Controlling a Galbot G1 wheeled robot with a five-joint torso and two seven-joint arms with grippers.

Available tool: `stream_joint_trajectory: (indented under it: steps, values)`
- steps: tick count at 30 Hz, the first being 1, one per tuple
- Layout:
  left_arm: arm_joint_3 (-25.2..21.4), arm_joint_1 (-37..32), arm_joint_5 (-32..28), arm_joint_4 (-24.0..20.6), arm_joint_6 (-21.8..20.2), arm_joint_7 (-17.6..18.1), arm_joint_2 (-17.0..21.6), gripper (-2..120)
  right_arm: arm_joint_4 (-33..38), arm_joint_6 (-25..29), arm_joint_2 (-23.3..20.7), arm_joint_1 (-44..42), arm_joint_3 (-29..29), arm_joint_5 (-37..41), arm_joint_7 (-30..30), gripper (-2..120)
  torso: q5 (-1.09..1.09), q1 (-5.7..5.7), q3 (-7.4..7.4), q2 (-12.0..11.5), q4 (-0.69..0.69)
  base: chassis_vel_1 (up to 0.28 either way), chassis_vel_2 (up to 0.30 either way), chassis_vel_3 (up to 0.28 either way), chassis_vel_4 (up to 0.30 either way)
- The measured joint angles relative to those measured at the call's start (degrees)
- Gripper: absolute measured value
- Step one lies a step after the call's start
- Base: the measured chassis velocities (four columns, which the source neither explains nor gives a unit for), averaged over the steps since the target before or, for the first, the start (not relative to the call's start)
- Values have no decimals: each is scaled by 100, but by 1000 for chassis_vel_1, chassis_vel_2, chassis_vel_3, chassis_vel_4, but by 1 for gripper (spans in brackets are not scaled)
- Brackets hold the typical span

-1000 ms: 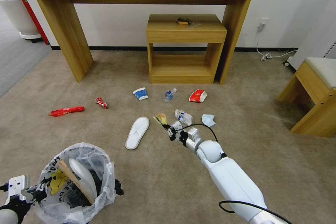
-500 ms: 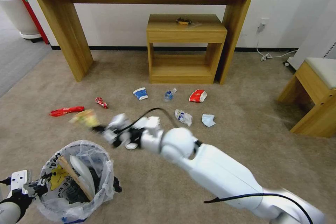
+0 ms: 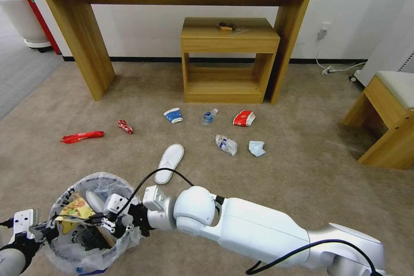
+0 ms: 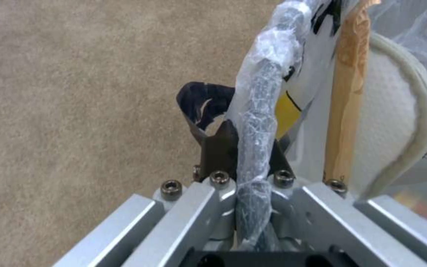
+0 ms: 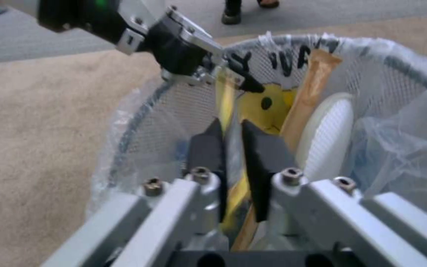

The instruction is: Pick up the trash bin and place the garbage on the floor into it.

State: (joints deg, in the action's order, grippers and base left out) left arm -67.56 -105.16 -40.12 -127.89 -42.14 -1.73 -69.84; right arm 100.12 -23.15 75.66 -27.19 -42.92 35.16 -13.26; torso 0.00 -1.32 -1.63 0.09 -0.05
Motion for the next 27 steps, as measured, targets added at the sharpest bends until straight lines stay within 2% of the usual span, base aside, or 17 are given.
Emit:
stream_joint_trajectory:
  steps: [1, 3, 5, 7, 9, 11, 14, 15, 17, 19, 22, 23, 25, 27]
  values:
    - [5, 12, -3, 10, 1, -4, 9, 0, 5, 9, -5, -11, 13, 15, 32, 25, 0, 0, 0, 0, 0, 0, 0, 0, 0]
    - [8, 19, -3, 19, 0, -4, 12, 0, 13, 12, -10, -15, 20, 21, 51, 27, 0, 0, 1, 0, 1, 0, 0, 0, 0]
    - [23, 35, -2, 37, 0, -6, 17, 0, 34, 69, -19, -47, 52, 32, 125, 38, 0, 0, 0, 0, 1, 0, 0, 0, 0]
    - [27, 42, -3, 44, 0, -8, 17, 0, 62, 121, -23, -96, 145, 27, 197, 41, 0, 0, 0, 0, 1, 0, 0, 0, 0]
    - [11, 45, -3, 87, 0, -23, 18, 0, 131, 184, -26, -235, 467, -16, 455, 53, 0, 0, 0, 0, 1, 0, 0, 0, 0]
    - [-11, 42, -5, 122, 0, -37, 21, 0, 165, 206, -37, -316, 658, -80, 607, 57, 0, 0, 0, 0, 1, 0, 0, 0, 0]
    - [-128, -23, -5, 229, 1, -97, 32, 0, 223, 295, -201, -700, 1472, -355, 816, 70, 1, 0, 0, 0, 2, 0, 0, 0, 0]
    - [-128, -23, -5, 229, 1, -97, 32, 0, 223, 295, -201, -700, 1472, -355, 816, 70, 1, 0, 0, 0, 2, 0, 0, 0, 0]
    - [-189, -88, -7, 293, 0, -158, 39, 0, 293, 361, -409, -1125, 2187, -578, 769, 82, 2, 0, 1, 0, 0, 0, 0, 0, 0]
    - [-201, -104, -1, 323, 1, -174, 39, 0, 317, 380, -472, -1287, 2390, -633, 754, 84, 2, 0, 0, 0, 0, 0, 0, 0, 0]
    - [-264, -182, 54, 452, 1, -228, 27, 0, 374, 595, -739, -2184, 3463, -1041, 591, 98, 2, 0, 0, -1, 0, 0, 0, 0, 0]
    - [-264, -182, 54, 452, 1, -228, 27, 0, 374, 595, -739, -2184, 3463, -1041, 591, 98, 2, 0, 0, -1, 0, 0, 0, 0, 0]
    - [-301, -229, 61, 457, 1, -264, 27, 0, 403, 785, -877, -2642, 4119, -1350, 350, 100, 3, 0, 0, -1, -1, 0, 0, 0, 0]
    - [-303, -231, 62, 457, 1, -270, 26, 0, 403, 856, -894, -2747, 4287, -1423, 293, 100, 2, 1, 1, -1, -2, 0, 0, 0, 0]
